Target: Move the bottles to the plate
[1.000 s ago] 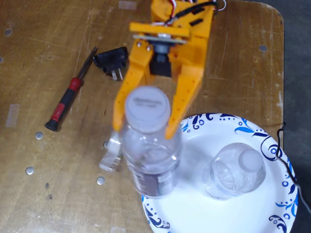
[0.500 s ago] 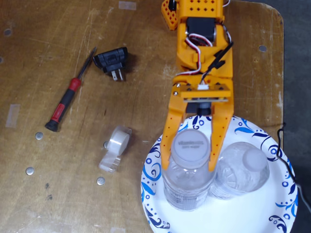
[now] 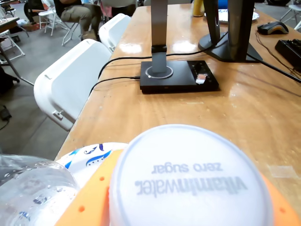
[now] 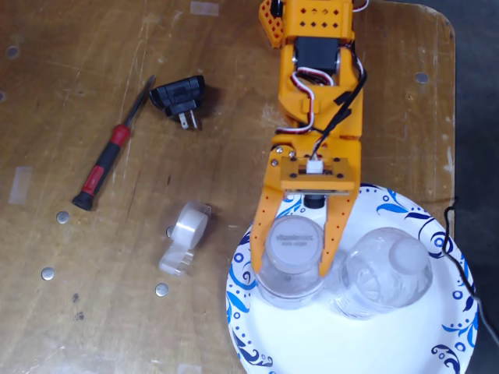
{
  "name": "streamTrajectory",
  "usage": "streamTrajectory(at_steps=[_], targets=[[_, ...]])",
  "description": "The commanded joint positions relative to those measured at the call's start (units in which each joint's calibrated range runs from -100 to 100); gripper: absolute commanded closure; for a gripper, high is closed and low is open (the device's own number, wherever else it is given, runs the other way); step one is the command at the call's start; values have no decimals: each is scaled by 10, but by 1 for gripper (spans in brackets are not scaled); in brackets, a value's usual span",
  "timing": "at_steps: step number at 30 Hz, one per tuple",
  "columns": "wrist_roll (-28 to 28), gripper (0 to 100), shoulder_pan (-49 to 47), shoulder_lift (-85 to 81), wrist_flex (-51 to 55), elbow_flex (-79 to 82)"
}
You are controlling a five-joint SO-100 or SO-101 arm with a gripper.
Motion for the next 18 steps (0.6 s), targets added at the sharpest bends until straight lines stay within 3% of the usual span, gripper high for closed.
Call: streamTrajectory(at_steps=[1,18], targets=[[0,93,-1,-6,17,-4],[-6,93,0,3,31,9]])
